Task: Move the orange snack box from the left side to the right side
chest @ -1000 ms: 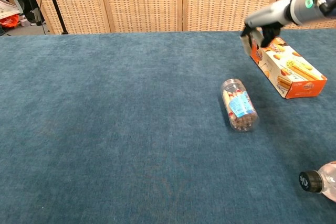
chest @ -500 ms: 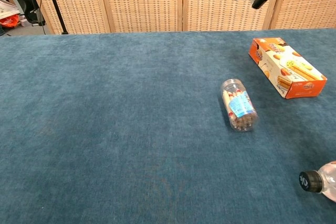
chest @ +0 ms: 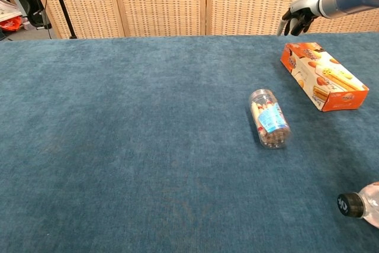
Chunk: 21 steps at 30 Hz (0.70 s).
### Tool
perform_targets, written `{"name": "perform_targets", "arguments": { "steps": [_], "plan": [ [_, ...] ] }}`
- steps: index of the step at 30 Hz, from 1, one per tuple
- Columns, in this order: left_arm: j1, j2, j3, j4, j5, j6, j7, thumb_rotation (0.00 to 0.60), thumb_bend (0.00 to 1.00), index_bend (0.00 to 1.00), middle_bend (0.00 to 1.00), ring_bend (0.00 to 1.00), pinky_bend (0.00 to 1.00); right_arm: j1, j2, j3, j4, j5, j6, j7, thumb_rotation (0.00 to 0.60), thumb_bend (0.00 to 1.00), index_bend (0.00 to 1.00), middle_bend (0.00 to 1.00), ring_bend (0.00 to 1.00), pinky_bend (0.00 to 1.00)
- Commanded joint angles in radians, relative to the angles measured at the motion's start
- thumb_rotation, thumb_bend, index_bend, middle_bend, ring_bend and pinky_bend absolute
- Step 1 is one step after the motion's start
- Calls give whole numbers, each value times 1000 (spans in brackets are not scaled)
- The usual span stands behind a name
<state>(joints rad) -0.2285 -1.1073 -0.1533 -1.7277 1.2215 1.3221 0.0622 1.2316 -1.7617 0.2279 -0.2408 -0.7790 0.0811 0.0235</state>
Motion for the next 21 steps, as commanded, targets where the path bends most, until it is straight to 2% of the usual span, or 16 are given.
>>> {"name": "perform_targets", "arguments": {
  "steps": [1,10,21],
  "plan": [
    [0,-3,1,-1,1,3,6,600,0,0,0,0,0,-8,-17,18,19,-37,-19,22,600,1000,241,214,62,155],
    [-1,-7,6,-2,12,4,9,600,0,0,0,0,0,-18,-12,34,24,-114,-53,44,600,1000,317,294,161,187],
    [2,0,15,-12,33,3,-3,600,4,0,0,0,0,-51,42,64,-29,-163,-98,101,600,1000,323,301,168,215]
  ]
}}
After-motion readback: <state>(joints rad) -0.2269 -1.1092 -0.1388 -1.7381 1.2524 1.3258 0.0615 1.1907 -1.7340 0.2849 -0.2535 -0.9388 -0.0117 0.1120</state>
